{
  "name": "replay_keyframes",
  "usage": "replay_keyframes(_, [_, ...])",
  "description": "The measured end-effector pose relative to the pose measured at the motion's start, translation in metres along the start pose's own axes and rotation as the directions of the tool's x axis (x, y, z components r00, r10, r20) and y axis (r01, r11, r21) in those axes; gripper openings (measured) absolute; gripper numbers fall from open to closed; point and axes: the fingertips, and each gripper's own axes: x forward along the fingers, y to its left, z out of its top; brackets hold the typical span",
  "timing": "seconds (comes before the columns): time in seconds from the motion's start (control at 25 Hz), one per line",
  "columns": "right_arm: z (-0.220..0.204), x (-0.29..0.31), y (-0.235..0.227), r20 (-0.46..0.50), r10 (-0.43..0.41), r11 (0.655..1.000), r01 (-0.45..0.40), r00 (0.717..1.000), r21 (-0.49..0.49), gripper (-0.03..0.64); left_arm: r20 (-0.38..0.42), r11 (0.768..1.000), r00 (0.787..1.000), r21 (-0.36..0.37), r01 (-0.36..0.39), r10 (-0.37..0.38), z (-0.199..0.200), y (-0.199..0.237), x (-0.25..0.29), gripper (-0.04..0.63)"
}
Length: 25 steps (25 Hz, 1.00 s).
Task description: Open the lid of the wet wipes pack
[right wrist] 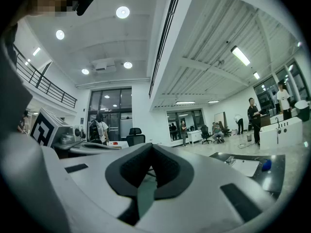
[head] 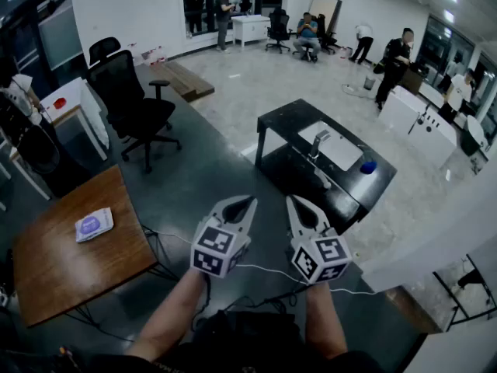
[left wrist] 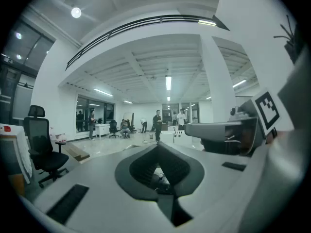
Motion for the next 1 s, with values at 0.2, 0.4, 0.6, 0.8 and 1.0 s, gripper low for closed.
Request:
replay_keyframes(0.2, [0.003, -0.005, 0.001, 0.026, -0.016, 1.000, 0.016, 1.000, 0.006, 0.011, -0.003, 1.000, 1.000, -0.006, -0.005, 0.005, 0.001, -0.002, -0.006, 0.006])
replay_keyframes(0.4, [0.003, -0.005, 0.007, 0.030, -0.010, 1.000, 0.010, 0.999, 0.005, 0.011, 0.000, 1.000, 1.000, -0.002, -0.014, 0.014, 0.001, -0.001, -0.013, 0.006])
replay_keyframes(0.6, [0.002, -0.003, 0.015, 0.025, 0.006, 1.000, -0.005, 1.000, -0.007, 0.011, 0.005, 0.999, 0.999, -0.006, -0.032, 0.032, 0.000, 0.003, -0.021, 0.006])
replay_keyframes(0.8, [-0.003, 0.004, 0.028, 0.007, 0.039, 0.999, -0.039, 0.999, -0.015, 0.011, 0.002, 0.998, 0.998, -0.013, -0.066, 0.066, -0.005, 0.015, -0.034, 0.006])
replay_keyframes(1.0, [-0.015, 0.023, 0.055, -0.021, 0.121, 0.993, -0.121, 0.992, -0.014, 0.011, -0.018, 0.987, 0.988, -0.024, -0.156, 0.156, -0.017, 0.040, -0.060, 0.006])
